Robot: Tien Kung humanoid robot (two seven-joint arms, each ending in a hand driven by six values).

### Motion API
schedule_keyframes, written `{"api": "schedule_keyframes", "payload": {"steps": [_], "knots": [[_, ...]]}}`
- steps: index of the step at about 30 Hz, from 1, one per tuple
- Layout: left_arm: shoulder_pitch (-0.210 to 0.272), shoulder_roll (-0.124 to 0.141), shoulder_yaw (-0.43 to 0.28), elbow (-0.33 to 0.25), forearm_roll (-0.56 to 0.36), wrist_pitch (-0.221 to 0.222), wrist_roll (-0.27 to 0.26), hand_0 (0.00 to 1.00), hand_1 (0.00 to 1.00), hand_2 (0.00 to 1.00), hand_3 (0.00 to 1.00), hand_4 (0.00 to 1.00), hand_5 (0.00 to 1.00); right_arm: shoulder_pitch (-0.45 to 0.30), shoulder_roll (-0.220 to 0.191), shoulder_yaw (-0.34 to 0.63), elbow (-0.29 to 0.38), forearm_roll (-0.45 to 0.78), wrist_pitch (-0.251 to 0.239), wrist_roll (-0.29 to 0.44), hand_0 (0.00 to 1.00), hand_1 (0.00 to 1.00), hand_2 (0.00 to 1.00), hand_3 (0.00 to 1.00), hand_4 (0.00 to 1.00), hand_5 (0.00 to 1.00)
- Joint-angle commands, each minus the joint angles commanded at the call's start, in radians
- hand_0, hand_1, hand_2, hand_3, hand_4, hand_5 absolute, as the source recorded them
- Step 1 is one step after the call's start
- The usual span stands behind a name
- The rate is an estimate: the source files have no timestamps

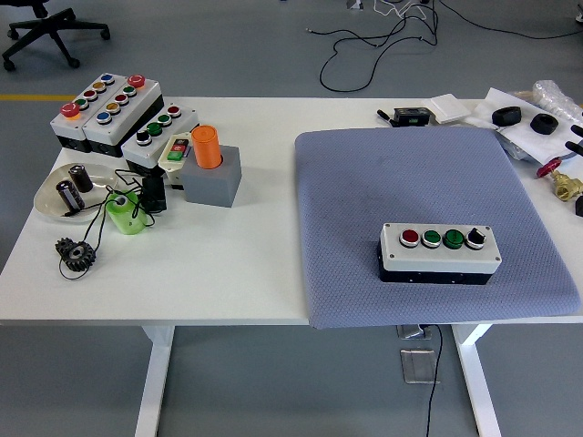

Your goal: Pick up the button,place it on the desk,press the button,press the button

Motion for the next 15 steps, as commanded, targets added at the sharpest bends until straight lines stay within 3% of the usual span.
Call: {"api": "schedule_keyframes", "payload": {"steps": [15], "knots": [[-0.013, 0.002, -0.005, 0.000, 0.006, 0.000, 0.001, 0.600, 0.524, 0.495, 0.469, 0.280, 0.978, 0.000, 0.003, 0.019, 0.006, 0.002, -0.001, -0.003, 0.828, 0.809, 0.847, 0.852, 0.744, 0.729]]}}
